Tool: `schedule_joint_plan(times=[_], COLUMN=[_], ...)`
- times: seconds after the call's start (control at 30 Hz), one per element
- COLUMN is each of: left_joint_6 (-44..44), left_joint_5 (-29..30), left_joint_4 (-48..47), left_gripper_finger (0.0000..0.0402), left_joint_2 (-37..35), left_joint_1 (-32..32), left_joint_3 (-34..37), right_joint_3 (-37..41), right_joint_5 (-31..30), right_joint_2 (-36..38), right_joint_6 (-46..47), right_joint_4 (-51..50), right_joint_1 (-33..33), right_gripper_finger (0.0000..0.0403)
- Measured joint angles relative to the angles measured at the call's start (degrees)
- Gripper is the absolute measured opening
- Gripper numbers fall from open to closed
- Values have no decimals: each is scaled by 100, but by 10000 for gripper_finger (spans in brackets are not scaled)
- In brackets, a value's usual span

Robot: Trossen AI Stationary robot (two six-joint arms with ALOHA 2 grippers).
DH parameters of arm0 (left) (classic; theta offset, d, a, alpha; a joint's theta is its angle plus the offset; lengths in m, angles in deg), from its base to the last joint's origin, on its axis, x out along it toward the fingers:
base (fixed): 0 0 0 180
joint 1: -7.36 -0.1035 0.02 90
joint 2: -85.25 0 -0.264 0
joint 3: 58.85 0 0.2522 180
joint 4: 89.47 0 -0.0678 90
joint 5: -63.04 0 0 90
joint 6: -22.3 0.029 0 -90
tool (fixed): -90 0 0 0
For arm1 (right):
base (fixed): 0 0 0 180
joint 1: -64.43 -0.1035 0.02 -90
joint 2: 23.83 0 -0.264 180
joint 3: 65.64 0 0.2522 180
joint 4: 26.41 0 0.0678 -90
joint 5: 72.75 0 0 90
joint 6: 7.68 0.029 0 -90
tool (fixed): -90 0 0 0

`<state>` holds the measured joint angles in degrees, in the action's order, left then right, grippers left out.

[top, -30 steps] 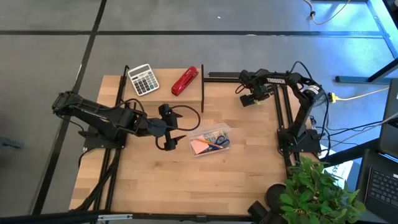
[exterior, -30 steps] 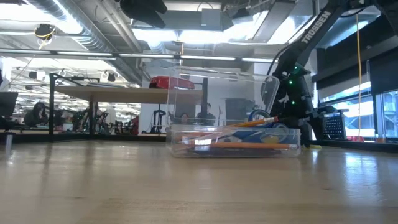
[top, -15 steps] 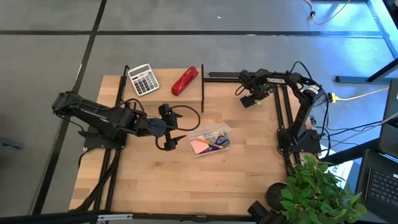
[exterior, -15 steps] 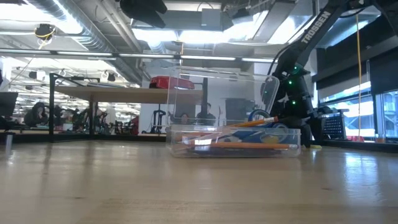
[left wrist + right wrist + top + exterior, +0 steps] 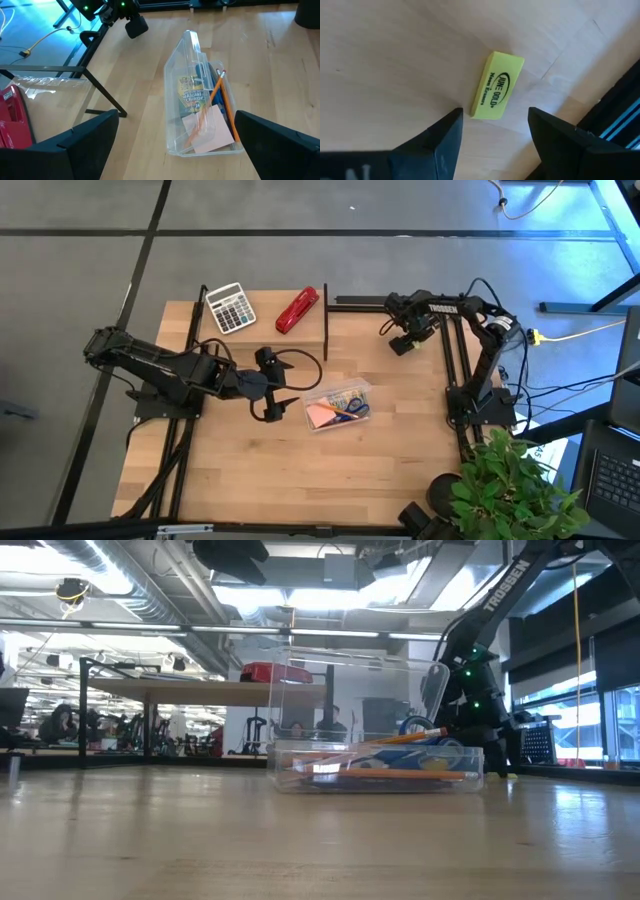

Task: Pack school essentials
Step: Put the yellow eraser into the transparent supply box

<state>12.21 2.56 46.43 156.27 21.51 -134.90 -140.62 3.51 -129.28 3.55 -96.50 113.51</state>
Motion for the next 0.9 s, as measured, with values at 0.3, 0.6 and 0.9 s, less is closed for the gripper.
schedule_joint_plan(times=[0.3,0.6,0.9], left_joint_6=[-2,12,9], left_joint_5=[0,0,-2], left_joint_4=[0,2,2], left_gripper_finger=[393,393,393], left_joint_2=[0,0,0], left_joint_1=[2,2,2], left_joint_3=[0,0,0], right_joint_3=[-75,-84,-87], right_joint_5=[180,179,144], right_joint_2=[0,8,11], right_joint_6=[-441,-246,105], right_joint_4=[-44,35,288], right_joint_1=[-4,4,4], right_gripper_finger=[228,228,228])
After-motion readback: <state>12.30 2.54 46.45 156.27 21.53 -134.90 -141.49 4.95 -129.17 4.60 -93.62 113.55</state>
